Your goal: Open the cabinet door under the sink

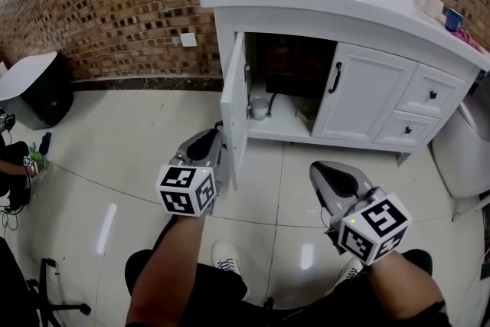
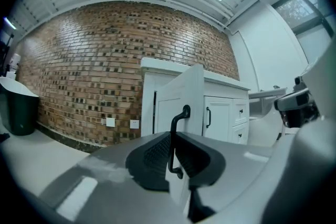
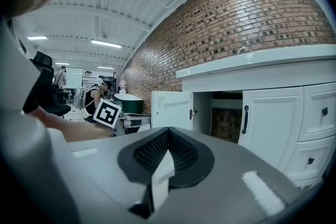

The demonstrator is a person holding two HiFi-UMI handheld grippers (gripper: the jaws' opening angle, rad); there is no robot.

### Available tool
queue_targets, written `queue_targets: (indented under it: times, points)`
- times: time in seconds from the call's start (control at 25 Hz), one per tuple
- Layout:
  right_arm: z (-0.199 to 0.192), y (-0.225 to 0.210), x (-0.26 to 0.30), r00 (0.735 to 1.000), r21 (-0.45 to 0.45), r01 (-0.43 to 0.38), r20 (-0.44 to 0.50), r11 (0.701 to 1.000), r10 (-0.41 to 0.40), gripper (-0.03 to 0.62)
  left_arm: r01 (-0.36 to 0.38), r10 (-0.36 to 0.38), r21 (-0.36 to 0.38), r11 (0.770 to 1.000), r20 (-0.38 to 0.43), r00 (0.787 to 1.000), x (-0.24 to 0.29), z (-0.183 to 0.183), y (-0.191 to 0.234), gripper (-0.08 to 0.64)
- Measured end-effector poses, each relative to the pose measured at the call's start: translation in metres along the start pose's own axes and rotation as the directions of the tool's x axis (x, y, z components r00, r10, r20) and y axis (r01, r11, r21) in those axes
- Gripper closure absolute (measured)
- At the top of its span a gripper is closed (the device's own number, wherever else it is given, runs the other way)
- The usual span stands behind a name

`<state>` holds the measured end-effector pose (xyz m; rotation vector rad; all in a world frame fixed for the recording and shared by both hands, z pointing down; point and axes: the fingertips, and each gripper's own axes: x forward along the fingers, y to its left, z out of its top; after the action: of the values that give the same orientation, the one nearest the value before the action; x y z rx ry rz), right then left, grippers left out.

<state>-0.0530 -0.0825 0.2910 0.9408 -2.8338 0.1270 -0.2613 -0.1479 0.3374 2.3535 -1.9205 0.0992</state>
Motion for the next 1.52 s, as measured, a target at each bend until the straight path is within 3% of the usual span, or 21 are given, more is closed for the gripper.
queue_targets:
  times: [0.12,0.72,0.88,1.0,1.28,1.52]
  points:
    - [-0.006,0.004,-0.004,1.0,0.0,0.007,-0.015,1.0,-0.007,0.586,-0.02,0.02,0.005,1.0,0.003,1.0,-0.006,-0.001,0.018,0.535]
    - [-0.011,-0.004,-0.031,0.998,-0.016,0.052,-0.022,0.999,-0.052,0.584,-0.047,0.047,0.013,0.999,0.002,0.999,-0.017,-0.007,0.021,0.546]
    - [-0.014,-0.003,-0.039,0.998,-0.015,0.064,-0.013,0.998,-0.064,0.584,0.001,0.0,0.016,1.0,-0.028,1.0,-0.032,-0.016,0.0,0.554]
    - [-0.014,-0.008,-0.046,0.995,0.009,0.096,0.006,0.995,-0.096,0.584,0.071,-0.072,-0.022,0.997,-0.026,0.997,-0.044,-0.012,-0.027,0.554]
    - [-0.018,-0.012,-0.068,0.989,0.091,0.149,-0.001,0.985,-0.149,0.586,0.268,-0.27,-0.081,0.96,-0.015,0.963,-0.093,0.011,-0.113,0.555]
    - [-0.026,-0.002,-0.073,0.991,0.101,0.131,-0.031,0.986,-0.128,0.586,0.267,-0.266,-0.047,0.962,0.028,0.963,-0.106,0.029,-0.13,0.555]
